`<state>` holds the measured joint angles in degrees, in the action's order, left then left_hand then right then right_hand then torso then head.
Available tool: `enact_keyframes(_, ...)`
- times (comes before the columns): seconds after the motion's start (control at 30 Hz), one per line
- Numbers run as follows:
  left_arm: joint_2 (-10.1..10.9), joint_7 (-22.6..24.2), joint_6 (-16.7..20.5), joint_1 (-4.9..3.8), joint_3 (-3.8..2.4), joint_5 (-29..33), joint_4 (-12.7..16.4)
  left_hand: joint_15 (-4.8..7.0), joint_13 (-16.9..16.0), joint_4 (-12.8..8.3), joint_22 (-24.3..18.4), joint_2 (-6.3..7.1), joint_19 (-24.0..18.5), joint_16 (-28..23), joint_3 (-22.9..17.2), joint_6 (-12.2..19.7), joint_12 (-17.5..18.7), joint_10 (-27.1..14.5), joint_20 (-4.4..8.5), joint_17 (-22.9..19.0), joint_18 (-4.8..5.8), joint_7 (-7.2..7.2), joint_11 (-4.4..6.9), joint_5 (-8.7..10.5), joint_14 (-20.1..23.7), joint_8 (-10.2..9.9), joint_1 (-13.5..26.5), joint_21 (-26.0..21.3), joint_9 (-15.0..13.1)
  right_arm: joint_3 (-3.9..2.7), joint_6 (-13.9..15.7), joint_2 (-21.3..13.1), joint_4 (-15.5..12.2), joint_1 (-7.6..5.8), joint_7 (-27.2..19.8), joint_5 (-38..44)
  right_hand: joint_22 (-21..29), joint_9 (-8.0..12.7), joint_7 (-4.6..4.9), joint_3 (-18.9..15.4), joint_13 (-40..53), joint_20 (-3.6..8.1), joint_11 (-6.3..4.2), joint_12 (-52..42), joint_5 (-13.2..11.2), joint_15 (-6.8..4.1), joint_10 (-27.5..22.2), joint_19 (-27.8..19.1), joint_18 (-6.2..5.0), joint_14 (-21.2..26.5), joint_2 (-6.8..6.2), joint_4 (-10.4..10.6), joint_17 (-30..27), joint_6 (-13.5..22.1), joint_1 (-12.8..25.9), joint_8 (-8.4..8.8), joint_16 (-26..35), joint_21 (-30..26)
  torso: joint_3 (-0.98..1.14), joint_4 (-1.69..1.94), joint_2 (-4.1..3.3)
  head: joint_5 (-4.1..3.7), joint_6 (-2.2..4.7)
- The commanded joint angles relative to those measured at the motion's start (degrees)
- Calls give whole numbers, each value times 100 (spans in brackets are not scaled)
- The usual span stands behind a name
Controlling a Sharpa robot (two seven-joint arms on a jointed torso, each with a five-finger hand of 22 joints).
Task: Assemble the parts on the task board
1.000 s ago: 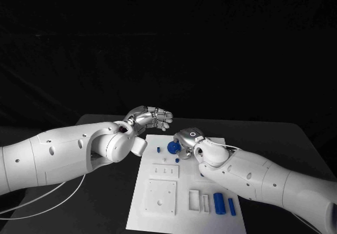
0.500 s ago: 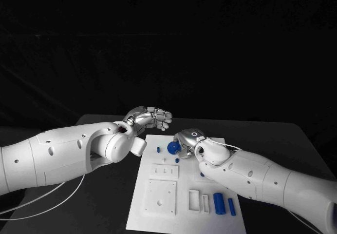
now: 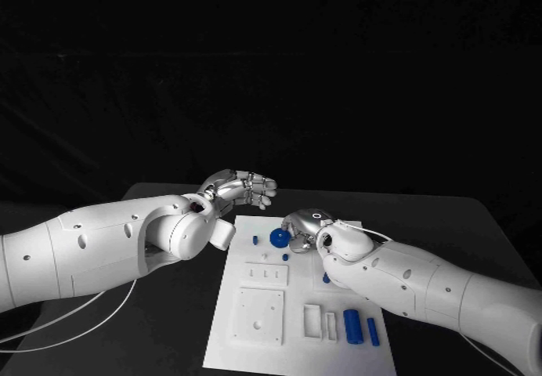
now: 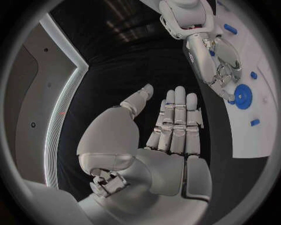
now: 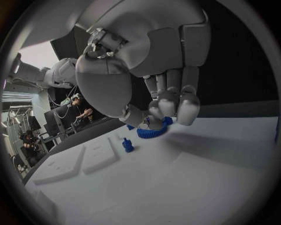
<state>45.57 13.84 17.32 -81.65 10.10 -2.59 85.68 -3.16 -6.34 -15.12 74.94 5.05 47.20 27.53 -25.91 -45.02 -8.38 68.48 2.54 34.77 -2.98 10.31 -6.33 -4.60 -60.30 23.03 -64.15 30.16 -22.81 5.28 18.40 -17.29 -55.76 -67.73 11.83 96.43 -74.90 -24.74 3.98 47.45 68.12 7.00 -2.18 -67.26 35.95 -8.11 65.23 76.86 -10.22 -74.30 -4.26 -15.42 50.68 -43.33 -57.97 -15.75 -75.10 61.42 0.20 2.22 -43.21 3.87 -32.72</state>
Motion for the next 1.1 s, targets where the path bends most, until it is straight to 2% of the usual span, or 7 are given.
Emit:
enact_keyframes(0.03,-8,37,-75,-14,-6,-24,1,-19,-10,-20,101,1,-38,-21,-24,-19,36,27,-19,6,-61,0,-10,25,-32,-20,56,40,-9,11,-147,-46,-34,17,-52,-152,-75,-14,18,40,7,-30,2,-10,26,-22,29,16,-478,2,53,9,6,27,9,-25,33,38,4,-7,2,0,3)
enact_keyframes(0.3,-57,32,-77,-13,-2,-24,-107,-19,-10,-20,100,0,-38,-22,-26,-18,37,26,-18,8,-62,1,-11,25,-32,-20,58,41,-9,-46,479,-251,-237,-36,-265,-667,-70,-26,48,65,20,-19,27,-24,-18,0,49,30,-478,-4,70,3,15,9,47,-52,33,38,8,-25,0,-12,12)
enact_keyframes(0.4,-50,67,-72,-13,-2,-24,-152,-19,-10,-20,100,0,-39,-22,-27,-17,37,26,-18,8,-62,1,-11,25,-32,-20,58,41,-9,-153,715,-386,-354,-112,-529,-1286,-64,-40,91,132,2,-9,68,-2,-98,39,25,26,-478,-4,53,-30,19,-27,41,-85,46,28,17,-23,5,-25,39)
enact_keyframes(0.57,-51,48,-25,-13,5,-17,-233,-19,-12,-22,100,3,-40,-24,-27,-21,34,33,-19,9,-62,0,-8,27,-30,-18,61,42,-11,-341,692,-762,-706,-211,-870,-1956,-54,-65,164,-101,22,16,143,-20,-1337,110,22,58,-478,-24,-136,-56,33,-47,109,-131,56,30,41,-24,32,-43,69)
enact_keyframes(0.67,-82,85,-35,-11,8,-23,-316,-20,-22,-13,99,0,-42,-26,-28,-23,16,69,-20,14,-61,0,7,27,-32,-18,80,45,-13,-451,672,-1029,-878,-211,-1023,-2127,-56,-80,222,-304,26,23,187,-24,-1452,148,12,60,-478,-29,-235,-82,39,-93,160,-164,57,34,59,-44,53,-70,89)
enact_keyframes(0.9,-102,150,-46,12,27,-23,-494,-19,-25,-16,99,-2,-42,-27,-33,-23,13,76,-18,16,-62,0,11,22,-32,-18,76,46,-14,-560,399,-1644,-994,-212,-1615,-2357,-70,-115,424,-1000,41,54,380,-45,-1833,336,-64,4,-478,-16,-374,-121,67,-310,147,-262,54,27,165,-151,154,-71,90)
enact_keyframes(1.1,-108,202,-128,81,27,-23,-517,-20,-25,-13,99,0,-45,-29,-30,-22,13,77,-20,18,-60,0,11,20,-30,-18,88,47,-14,-561,158,-1890,-757,-196,-2093,-2524,-99,-124,428,-1467,-12,20,389,12,-2191,347,-224,-122,-478,18,-387,-139,80,-524,11,-317,82,20,254,-257,236,-114,82)
